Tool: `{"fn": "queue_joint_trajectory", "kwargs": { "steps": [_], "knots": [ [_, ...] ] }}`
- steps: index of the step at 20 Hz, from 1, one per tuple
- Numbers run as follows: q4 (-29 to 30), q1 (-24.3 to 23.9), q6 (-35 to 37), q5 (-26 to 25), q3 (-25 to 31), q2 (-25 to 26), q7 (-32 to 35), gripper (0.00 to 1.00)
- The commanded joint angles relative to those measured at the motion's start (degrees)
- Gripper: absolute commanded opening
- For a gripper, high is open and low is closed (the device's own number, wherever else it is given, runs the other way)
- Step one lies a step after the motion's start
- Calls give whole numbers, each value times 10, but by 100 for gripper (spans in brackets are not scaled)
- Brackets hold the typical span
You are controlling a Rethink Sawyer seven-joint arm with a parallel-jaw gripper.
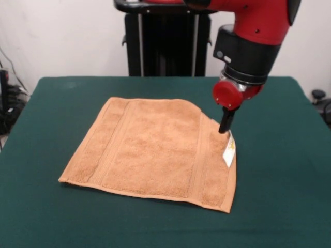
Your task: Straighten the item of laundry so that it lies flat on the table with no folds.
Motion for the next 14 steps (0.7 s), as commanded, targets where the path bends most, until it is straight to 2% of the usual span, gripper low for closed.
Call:
{"fn": "queue_joint_trajectory", "kwargs": {
  "steps": [1, 9, 11, 14],
  "knots": [
    [42, -91, 75, 73, 109, 3, -23, 0],
    [-16, -53, 99, 56, 106, 49, 2, 0],
    [-18, -57, 106, 56, 122, 59, -16, 0],
    [-30, -45, 109, 51, 117, 70, -7, 0]
  ]
}}
